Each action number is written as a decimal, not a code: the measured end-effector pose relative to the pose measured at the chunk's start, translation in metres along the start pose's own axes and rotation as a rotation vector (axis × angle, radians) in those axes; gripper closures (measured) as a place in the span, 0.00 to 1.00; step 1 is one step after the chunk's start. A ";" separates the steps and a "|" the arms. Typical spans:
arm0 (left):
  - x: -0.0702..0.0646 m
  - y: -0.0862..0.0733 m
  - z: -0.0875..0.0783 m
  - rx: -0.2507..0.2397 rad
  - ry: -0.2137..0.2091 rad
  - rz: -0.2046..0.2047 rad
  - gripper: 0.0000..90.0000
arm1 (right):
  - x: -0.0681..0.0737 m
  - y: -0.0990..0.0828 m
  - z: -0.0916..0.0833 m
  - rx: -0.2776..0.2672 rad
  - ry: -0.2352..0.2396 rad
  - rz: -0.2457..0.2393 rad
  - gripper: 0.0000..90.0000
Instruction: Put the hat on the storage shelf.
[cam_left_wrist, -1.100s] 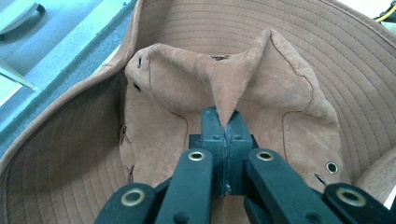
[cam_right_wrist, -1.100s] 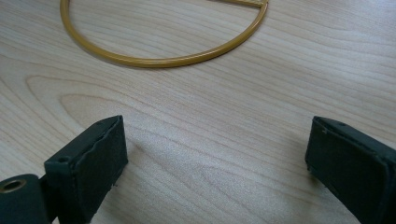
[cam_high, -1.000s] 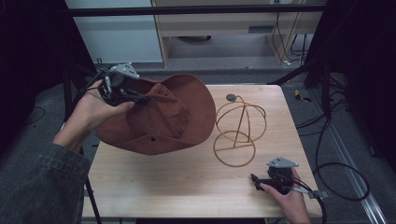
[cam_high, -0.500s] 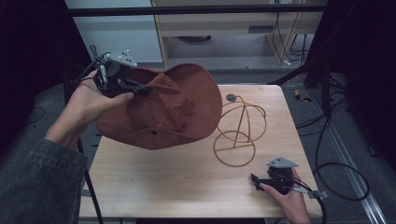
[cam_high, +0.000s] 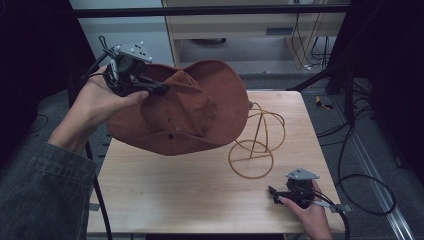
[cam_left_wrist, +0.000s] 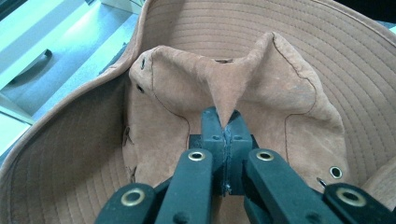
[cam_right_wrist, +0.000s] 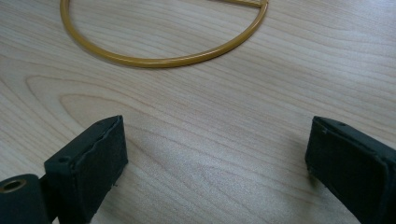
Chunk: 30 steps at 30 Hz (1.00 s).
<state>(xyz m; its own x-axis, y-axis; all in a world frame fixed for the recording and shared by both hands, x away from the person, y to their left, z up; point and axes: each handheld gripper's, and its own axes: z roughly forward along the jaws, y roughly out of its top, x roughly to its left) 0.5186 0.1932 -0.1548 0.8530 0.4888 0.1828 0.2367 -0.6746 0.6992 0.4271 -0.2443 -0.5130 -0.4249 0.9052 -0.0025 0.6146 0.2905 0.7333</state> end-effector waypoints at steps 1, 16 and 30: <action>-0.001 0.000 0.000 -0.001 0.001 0.004 0.99 | 0.000 0.000 0.000 0.000 0.000 0.000 0.06; -0.014 0.007 -0.004 -0.078 0.001 0.006 0.99 | 0.000 0.000 0.000 0.000 0.001 0.001 0.06; -0.027 0.026 0.010 -0.095 -0.022 0.033 0.99 | 0.000 0.000 0.000 0.000 0.002 0.002 0.06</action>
<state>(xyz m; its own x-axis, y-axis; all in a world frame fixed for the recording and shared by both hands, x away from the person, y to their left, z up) 0.5064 0.1572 -0.1486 0.8700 0.4540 0.1922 0.1639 -0.6341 0.7557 0.4270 -0.2442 -0.5130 -0.4250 0.9052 -0.0002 0.6156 0.2892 0.7331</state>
